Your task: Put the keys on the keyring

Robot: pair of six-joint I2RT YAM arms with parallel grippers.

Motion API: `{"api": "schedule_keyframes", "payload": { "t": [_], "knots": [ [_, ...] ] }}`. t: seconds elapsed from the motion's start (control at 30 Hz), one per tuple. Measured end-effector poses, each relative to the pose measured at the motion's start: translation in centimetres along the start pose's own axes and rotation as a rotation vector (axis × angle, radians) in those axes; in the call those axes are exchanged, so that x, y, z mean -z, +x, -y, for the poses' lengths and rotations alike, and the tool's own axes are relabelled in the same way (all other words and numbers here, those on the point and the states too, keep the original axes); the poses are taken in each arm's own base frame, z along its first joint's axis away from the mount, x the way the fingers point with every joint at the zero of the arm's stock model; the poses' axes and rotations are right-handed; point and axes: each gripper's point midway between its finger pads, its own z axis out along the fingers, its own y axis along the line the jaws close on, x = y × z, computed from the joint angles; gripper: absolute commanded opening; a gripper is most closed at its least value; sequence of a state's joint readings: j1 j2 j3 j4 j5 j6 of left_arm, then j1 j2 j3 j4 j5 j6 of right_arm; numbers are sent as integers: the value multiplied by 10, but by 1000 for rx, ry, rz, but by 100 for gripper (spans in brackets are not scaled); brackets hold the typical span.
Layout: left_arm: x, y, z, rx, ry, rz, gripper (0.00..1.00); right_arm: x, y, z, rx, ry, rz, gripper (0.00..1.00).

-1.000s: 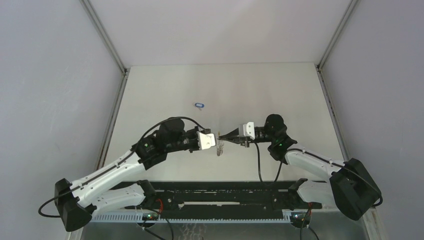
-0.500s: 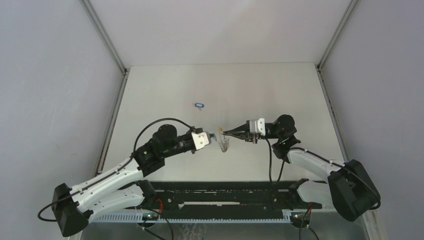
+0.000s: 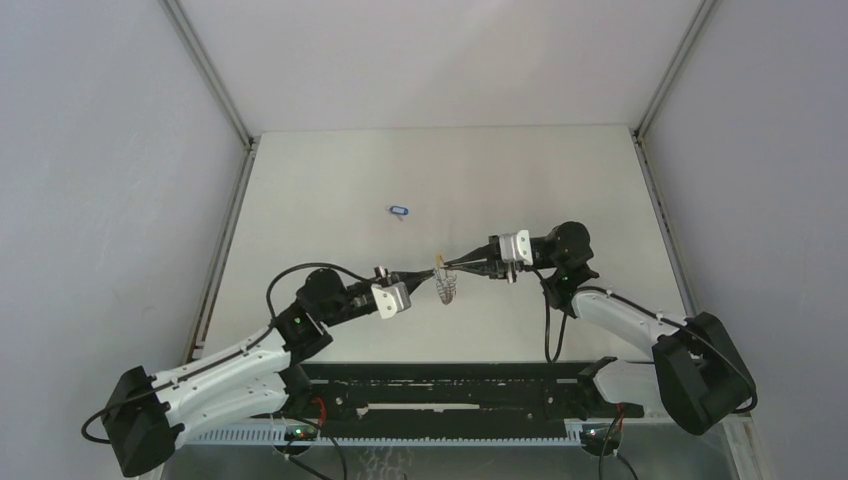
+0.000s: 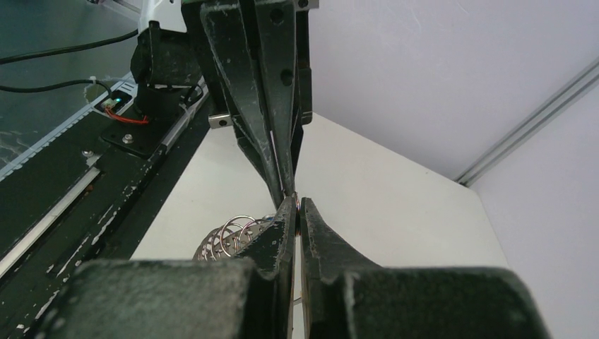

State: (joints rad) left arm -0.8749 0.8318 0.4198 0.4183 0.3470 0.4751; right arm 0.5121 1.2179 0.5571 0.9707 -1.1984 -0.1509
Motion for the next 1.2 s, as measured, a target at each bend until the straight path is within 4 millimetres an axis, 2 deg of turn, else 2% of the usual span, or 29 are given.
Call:
{"api": "schedule_keyframes", "payload": {
  "t": [0.2, 0.33, 0.53, 0.83, 1.2],
  "knots": [
    [1, -21, -9, -48, -27, 78, 0, -1, 4, -2, -26, -17, -5, 0],
    [1, -27, -9, -61, -24, 97, 0, 0, 8, -4, -47, -21, -16, 0],
    [1, -24, -6, -63, -7, 88, 0, 0, 12, -3, -49, -16, -26, 0],
    [-1, -6, 6, -43, 45, 30, 0, 1, 22, -5, -44, -17, -54, 0],
    [-1, -3, 6, -40, 45, 21, 0, 2, 23, -8, -38, -29, -59, 0]
  ]
}}
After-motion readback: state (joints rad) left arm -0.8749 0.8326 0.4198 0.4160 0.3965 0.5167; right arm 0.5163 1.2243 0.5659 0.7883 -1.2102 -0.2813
